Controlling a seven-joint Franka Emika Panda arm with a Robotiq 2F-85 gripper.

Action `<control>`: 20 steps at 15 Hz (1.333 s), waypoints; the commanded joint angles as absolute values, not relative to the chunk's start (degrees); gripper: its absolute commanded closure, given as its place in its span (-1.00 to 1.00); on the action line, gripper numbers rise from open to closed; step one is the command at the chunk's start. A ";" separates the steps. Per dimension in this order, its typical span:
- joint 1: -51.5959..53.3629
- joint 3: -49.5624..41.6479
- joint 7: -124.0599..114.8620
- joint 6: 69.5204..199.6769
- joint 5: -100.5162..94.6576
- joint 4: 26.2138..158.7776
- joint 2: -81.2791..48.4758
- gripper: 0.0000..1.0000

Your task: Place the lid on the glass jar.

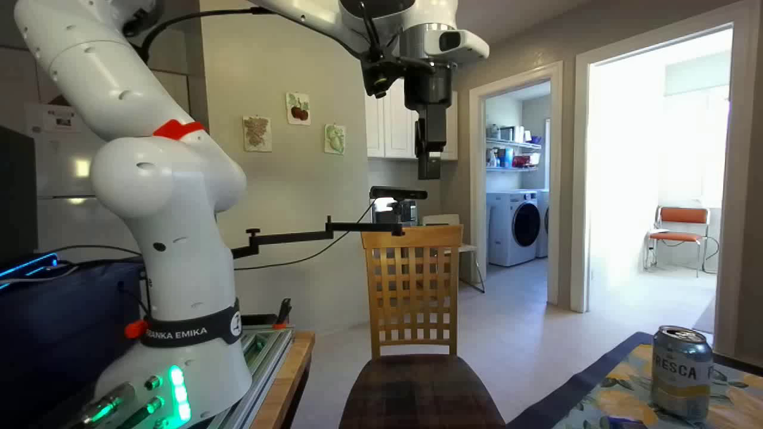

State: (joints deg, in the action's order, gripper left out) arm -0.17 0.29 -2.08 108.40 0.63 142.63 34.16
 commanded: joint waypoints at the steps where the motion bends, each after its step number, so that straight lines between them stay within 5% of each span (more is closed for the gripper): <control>1: -0.23 0.33 -2.03 108.26 0.66 142.51 34.13 -1.00; 20: 1.11 2.34 -2.32 112.48 0.68 143.04 33.80 -1.00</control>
State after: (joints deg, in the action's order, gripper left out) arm 0.70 1.97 -2.08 109.28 0.70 142.62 34.67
